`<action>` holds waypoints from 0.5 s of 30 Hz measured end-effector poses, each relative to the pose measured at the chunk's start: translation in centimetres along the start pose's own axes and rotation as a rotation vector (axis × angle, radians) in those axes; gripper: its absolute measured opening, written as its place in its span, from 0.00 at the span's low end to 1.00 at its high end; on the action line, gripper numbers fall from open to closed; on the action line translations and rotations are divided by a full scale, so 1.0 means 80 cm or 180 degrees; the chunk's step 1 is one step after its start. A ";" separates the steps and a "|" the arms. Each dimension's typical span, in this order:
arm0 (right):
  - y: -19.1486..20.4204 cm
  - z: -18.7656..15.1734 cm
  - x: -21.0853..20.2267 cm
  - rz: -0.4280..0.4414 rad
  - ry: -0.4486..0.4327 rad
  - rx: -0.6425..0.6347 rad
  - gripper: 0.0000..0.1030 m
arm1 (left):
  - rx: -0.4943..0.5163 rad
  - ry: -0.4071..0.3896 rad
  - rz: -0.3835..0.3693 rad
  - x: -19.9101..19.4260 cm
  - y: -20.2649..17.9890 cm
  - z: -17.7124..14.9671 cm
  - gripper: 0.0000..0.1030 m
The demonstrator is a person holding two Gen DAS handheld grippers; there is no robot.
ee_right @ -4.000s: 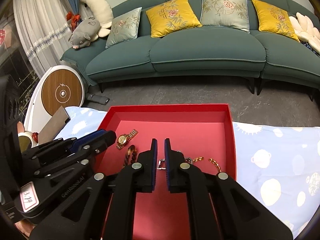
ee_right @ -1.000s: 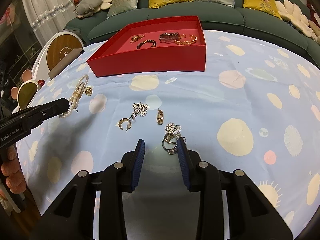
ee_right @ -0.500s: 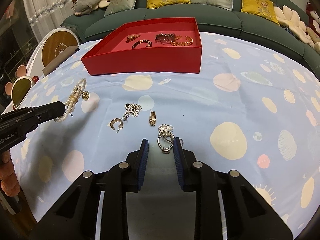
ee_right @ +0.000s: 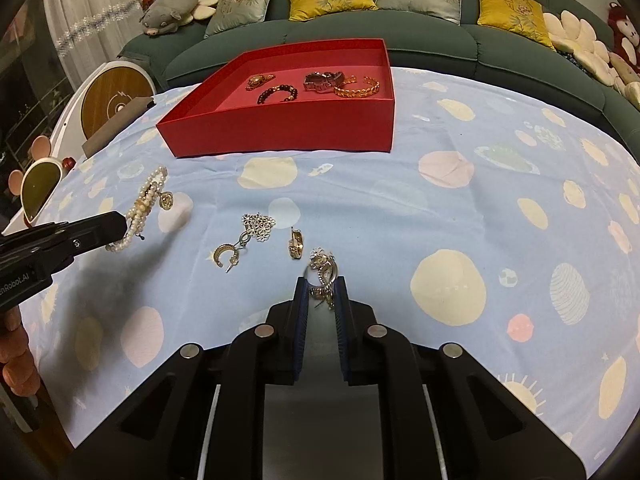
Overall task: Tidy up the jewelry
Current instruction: 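Lift the pearl necklace with the left gripper while the right grasps the silver ring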
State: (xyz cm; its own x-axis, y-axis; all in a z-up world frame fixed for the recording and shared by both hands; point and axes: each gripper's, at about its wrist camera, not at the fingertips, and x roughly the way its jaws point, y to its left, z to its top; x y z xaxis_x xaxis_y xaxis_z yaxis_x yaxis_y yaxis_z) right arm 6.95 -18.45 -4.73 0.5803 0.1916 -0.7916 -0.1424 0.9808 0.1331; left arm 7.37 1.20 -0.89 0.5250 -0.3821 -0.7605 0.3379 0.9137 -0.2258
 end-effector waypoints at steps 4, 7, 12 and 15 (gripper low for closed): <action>0.007 -0.001 0.004 0.0006 0.0043 -0.0046 0.15 | 0.0001 0.0003 -0.0001 0.000 0.000 0.000 0.05; 0.006 -0.001 0.005 -0.0013 0.0040 -0.0044 0.15 | -0.0003 0.0003 0.0000 0.000 0.000 0.000 0.05; 0.005 0.001 0.007 0.0019 0.0042 -0.0005 0.15 | 0.0003 -0.0005 -0.0005 0.000 0.000 0.000 0.05; 0.008 0.004 0.005 0.0075 0.0025 -0.0008 0.15 | 0.0001 -0.0004 -0.0003 0.000 0.000 0.000 0.05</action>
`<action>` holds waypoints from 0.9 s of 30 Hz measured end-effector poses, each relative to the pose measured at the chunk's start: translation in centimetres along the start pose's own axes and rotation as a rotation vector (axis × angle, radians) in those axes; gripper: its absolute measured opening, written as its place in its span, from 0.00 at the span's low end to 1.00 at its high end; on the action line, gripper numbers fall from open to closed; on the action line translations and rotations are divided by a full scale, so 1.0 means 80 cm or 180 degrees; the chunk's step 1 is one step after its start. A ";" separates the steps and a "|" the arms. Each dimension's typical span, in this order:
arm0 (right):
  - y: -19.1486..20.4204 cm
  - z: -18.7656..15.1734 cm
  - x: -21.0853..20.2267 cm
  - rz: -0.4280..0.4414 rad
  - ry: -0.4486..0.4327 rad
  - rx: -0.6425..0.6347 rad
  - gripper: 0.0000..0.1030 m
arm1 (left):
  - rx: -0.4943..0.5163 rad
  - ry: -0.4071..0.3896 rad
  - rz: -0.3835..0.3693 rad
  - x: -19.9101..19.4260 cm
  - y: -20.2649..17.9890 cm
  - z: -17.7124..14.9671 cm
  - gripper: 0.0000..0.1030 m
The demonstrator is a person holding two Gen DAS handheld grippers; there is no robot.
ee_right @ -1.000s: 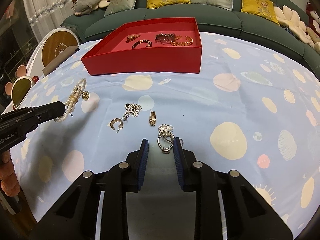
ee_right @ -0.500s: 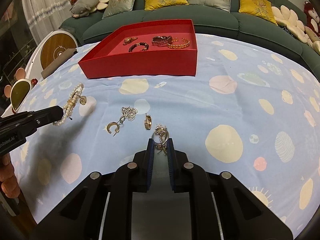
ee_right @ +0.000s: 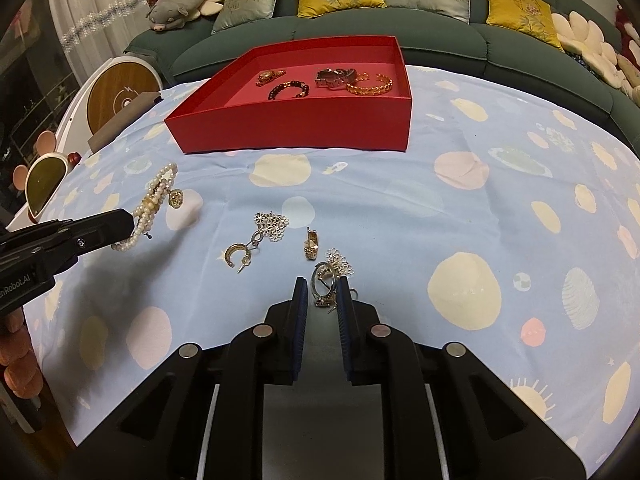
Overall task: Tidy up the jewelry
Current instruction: 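Lift the pearl necklace with the left gripper while the right grasps the silver ring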
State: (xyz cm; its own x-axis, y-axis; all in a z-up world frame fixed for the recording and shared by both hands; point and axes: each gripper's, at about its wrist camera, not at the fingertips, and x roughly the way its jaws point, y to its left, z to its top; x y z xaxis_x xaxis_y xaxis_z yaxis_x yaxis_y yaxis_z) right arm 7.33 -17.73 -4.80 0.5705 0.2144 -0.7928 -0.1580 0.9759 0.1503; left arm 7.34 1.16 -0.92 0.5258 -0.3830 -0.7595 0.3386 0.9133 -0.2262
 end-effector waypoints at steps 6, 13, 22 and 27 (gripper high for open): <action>-0.007 0.005 0.001 0.0112 0.0010 0.0149 0.15 | -0.0013 -0.0005 0.0000 0.000 0.000 -0.001 0.05; 0.004 0.003 -0.004 0.0093 -0.0042 0.0030 0.12 | -0.0016 -0.0005 0.0001 0.000 0.001 -0.001 0.05; 0.026 -0.005 -0.012 0.0153 -0.0027 -0.0229 0.00 | -0.0012 0.0001 -0.0001 0.001 0.001 -0.001 0.05; 0.021 -0.009 -0.009 0.0123 0.0021 -0.0191 0.05 | -0.0010 0.0003 -0.0002 0.002 0.000 -0.001 0.05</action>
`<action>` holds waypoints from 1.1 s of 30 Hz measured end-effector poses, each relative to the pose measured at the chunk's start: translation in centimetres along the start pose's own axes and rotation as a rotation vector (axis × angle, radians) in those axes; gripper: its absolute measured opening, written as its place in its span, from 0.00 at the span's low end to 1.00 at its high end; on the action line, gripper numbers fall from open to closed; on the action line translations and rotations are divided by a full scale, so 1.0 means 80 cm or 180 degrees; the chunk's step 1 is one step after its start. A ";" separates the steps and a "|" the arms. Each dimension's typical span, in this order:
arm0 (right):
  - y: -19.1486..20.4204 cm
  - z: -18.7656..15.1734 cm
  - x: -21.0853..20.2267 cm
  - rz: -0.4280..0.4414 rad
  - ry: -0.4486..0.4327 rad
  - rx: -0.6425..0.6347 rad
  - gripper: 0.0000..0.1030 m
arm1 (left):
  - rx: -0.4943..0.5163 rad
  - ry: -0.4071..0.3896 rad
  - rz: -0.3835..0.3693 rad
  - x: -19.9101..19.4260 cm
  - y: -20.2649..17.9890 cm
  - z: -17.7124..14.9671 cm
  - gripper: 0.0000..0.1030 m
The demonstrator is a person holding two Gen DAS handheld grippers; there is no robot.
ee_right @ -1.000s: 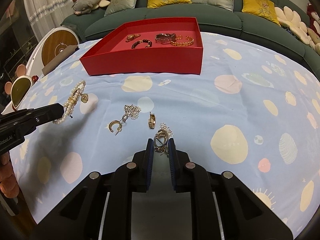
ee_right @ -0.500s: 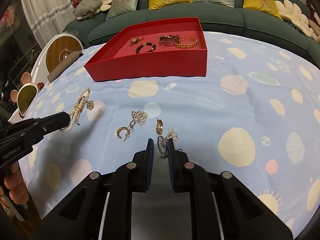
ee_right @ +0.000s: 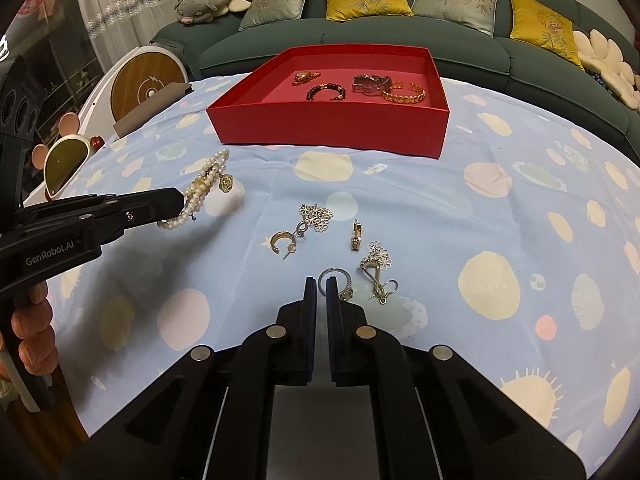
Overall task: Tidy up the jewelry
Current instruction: 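Lift the pearl necklace with the left gripper while the right grasps the silver ring, then carry the pearl necklace and silver ring into the red box and open both grippers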
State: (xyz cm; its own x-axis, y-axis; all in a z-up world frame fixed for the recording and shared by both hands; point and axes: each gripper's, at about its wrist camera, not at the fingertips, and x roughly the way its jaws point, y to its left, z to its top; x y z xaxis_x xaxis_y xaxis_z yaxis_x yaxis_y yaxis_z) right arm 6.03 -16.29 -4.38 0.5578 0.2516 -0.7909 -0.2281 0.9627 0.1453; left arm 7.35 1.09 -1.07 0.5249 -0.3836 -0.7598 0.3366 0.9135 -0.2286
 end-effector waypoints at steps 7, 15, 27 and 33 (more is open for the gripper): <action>-0.004 -0.002 0.010 -0.0083 0.0049 0.0053 0.26 | -0.0011 -0.0009 -0.0008 -0.001 0.000 0.000 0.05; 0.000 0.000 0.020 -0.0125 0.0057 -0.0001 0.26 | -0.0012 -0.0014 -0.0011 -0.003 0.000 0.001 0.05; -0.002 0.000 0.021 -0.0148 0.0036 -0.0029 0.06 | -0.0005 -0.0010 -0.0007 -0.004 0.001 0.001 0.05; -0.002 0.001 0.021 -0.0105 0.0055 -0.0017 0.07 | -0.0004 -0.0008 -0.0007 -0.004 0.000 0.001 0.05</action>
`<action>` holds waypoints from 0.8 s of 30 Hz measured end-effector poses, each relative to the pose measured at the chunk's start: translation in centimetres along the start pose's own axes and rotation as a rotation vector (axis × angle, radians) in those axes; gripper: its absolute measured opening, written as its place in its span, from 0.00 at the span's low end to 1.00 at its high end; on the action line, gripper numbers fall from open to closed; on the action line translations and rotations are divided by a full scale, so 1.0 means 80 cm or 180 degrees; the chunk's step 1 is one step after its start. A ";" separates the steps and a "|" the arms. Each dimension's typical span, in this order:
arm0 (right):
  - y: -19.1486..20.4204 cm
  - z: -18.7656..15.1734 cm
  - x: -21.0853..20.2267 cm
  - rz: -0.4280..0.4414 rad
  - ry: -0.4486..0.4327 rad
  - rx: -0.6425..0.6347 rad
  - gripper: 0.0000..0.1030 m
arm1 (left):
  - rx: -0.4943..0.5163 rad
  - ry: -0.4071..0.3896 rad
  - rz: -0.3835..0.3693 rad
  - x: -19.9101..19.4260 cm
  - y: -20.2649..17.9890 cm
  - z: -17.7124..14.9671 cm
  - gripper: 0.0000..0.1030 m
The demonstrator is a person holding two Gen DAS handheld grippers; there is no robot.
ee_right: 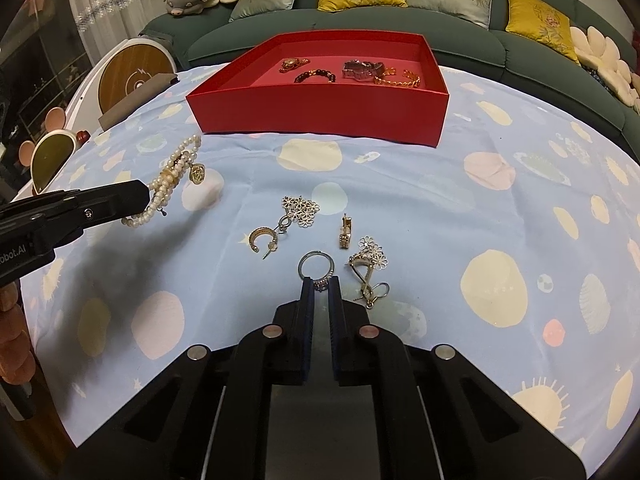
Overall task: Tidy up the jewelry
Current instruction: 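Carry the pearl necklace and silver ring into the red box and open both grippers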
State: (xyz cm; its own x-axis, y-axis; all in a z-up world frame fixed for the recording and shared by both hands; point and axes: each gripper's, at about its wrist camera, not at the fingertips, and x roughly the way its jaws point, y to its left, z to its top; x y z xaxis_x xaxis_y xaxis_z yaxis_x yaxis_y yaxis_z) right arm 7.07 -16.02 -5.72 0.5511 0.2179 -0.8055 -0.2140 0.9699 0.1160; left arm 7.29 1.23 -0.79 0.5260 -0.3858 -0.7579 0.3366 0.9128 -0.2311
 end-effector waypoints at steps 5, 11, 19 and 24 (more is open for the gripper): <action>0.002 0.001 0.000 -0.0003 -0.0030 -0.0011 0.06 | -0.0008 -0.0004 0.0000 0.000 0.000 0.000 0.05; 0.008 0.008 -0.013 0.0003 -0.0157 -0.0040 0.06 | -0.0031 -0.0041 -0.0019 -0.004 0.001 0.002 0.05; 0.011 0.041 -0.053 0.0121 -0.0456 0.0020 0.06 | -0.0014 -0.0181 -0.0053 -0.021 -0.003 0.024 0.05; 0.011 0.088 -0.078 0.0112 -0.0716 0.0010 0.06 | 0.0011 -0.0410 -0.0044 -0.039 -0.005 0.074 0.05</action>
State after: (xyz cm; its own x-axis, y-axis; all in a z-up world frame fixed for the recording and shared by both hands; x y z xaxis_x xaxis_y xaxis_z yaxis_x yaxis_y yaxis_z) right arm 9.12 -15.73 3.48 0.7094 0.2699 -0.6510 -0.2339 0.9616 0.1437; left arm 10.13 1.26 5.29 0.6172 -0.4124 -0.6700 0.3470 0.9070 -0.2386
